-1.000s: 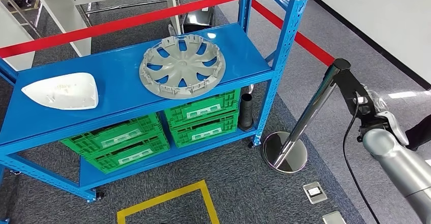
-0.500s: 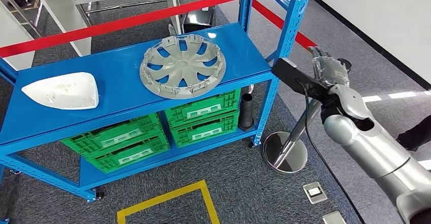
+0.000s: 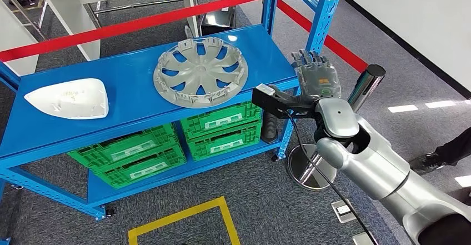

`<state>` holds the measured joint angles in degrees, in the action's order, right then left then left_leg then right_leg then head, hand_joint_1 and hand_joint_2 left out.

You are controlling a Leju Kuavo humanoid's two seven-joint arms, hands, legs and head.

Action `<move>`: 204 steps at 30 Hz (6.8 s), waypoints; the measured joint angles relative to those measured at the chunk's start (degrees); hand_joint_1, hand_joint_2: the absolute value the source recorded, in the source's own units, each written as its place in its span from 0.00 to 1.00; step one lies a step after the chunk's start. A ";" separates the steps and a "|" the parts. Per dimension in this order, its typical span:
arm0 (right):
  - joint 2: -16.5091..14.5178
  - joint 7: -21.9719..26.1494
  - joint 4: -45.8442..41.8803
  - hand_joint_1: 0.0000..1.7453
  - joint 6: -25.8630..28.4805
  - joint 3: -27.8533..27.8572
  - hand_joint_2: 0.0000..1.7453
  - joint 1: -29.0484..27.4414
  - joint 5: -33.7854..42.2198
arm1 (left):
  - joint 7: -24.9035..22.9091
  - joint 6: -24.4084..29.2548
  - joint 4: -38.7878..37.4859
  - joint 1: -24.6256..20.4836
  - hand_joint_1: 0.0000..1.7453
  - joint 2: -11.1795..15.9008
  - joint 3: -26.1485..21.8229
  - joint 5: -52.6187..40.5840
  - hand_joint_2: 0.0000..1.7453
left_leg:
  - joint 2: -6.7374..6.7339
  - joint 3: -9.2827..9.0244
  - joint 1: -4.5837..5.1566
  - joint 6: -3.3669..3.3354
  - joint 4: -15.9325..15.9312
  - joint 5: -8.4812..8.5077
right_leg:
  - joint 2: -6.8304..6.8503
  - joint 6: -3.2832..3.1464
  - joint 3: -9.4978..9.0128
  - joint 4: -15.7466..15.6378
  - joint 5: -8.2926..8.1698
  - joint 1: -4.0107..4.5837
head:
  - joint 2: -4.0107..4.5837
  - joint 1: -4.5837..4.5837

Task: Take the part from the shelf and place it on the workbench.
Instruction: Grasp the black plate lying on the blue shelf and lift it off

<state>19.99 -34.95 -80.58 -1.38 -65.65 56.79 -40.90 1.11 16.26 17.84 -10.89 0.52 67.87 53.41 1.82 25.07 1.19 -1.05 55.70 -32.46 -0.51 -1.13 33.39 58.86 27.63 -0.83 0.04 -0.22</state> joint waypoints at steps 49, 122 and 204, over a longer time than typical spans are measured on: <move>-4.03 1.39 -7.57 0.00 -3.87 -3.93 0.00 -10.71 -15.42 | -0.05 -1.03 -0.67 -0.02 0.00 -0.23 -0.01 -2.89 0.00 | -0.35 -1.79 -0.84 0.78 -0.94 -1.76 | 0.14 0.63 4.83 1.05 -3.52 -0.02 | 0.00 1.03; -4.11 2.80 -4.36 0.00 4.41 1.33 0.00 -13.63 -10.54 | 0.84 -1.98 -1.40 -0.75 0.00 -0.83 -0.04 -5.58 0.00 | -0.63 3.67 -0.38 0.52 1.13 1.93 | -0.06 -0.63 3.79 0.34 -2.50 0.68 | 0.00 0.25; -24.57 24.21 17.49 0.00 10.54 -10.20 0.00 -13.21 0.48 | -0.90 -2.89 -1.49 -0.77 0.00 -0.87 -0.24 -9.03 0.00 | -0.61 3.46 -0.26 0.52 1.10 2.20 | -0.01 -0.63 3.40 0.08 -2.78 0.60 | 0.00 0.25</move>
<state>-4.58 -10.74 -63.09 9.16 -75.84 43.58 -40.42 0.21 13.38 16.35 -11.67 -0.35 67.63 44.38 1.21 28.53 0.92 -0.53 56.80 -30.26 -0.52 -1.76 36.79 58.93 24.86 -0.23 0.04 0.03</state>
